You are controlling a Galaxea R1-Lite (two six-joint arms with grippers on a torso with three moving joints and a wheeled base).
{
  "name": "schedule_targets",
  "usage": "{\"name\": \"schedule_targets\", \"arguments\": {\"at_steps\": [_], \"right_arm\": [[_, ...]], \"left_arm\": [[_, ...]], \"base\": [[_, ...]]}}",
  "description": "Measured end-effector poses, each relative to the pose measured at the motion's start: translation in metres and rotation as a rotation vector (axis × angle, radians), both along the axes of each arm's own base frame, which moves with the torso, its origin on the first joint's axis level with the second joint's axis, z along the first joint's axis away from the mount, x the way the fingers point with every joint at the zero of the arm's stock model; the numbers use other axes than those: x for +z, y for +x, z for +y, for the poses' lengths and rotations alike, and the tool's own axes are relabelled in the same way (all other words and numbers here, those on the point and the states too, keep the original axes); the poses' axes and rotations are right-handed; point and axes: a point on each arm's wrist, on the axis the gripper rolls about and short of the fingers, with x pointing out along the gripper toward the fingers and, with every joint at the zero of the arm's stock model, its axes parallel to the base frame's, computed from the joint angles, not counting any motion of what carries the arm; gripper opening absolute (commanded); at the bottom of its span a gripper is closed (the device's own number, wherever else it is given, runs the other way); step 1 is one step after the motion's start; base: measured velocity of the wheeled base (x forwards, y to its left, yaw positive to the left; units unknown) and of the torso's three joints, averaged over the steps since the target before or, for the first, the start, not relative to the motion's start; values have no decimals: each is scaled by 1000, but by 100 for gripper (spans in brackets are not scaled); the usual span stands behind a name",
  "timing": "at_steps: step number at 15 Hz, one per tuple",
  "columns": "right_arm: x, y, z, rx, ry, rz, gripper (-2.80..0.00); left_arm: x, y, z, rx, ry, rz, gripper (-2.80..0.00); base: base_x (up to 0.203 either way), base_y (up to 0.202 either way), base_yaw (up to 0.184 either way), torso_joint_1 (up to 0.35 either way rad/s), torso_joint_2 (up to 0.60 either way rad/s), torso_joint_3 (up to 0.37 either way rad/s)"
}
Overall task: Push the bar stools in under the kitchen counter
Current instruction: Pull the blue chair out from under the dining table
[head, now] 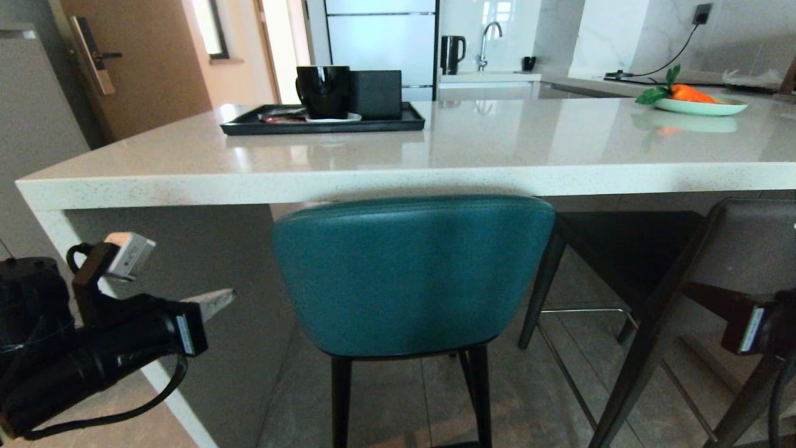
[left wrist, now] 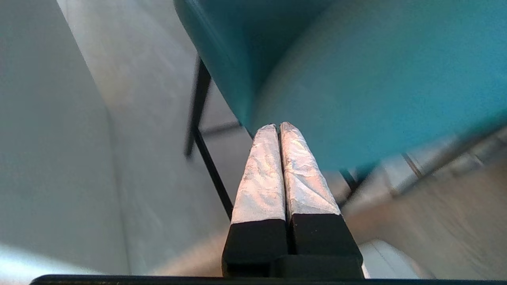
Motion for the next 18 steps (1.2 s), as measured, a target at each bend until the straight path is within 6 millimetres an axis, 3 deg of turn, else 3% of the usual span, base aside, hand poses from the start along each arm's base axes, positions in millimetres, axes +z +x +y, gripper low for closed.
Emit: {"name": "schedule_targets", "arguments": {"at_steps": [3,5,12,16,18], "right_arm": [[0,18,9,45,4,-33,-280],[-4,24,19,100,9,-57,-280],[-43,28,36,163,105,-31,-280],[-63,52,37,176,145,-64,-280],[-81,71,35,158,158,-69,-280]], "left_arm": [[-14,35,-1,50,14,-24,-280],[-23,49,-5,48,14,-36,-280],[-79,65,-13,48,11,-44,-280],[-112,83,-15,44,-1,27,-280],[-118,96,-5,18,-19,23,-280]], "base": [[0,0,0,0,0,0],[0,0,0,0,0,0],[0,0,0,0,0,0],[0,0,0,0,0,0],[0,0,0,0,0,0]]}}
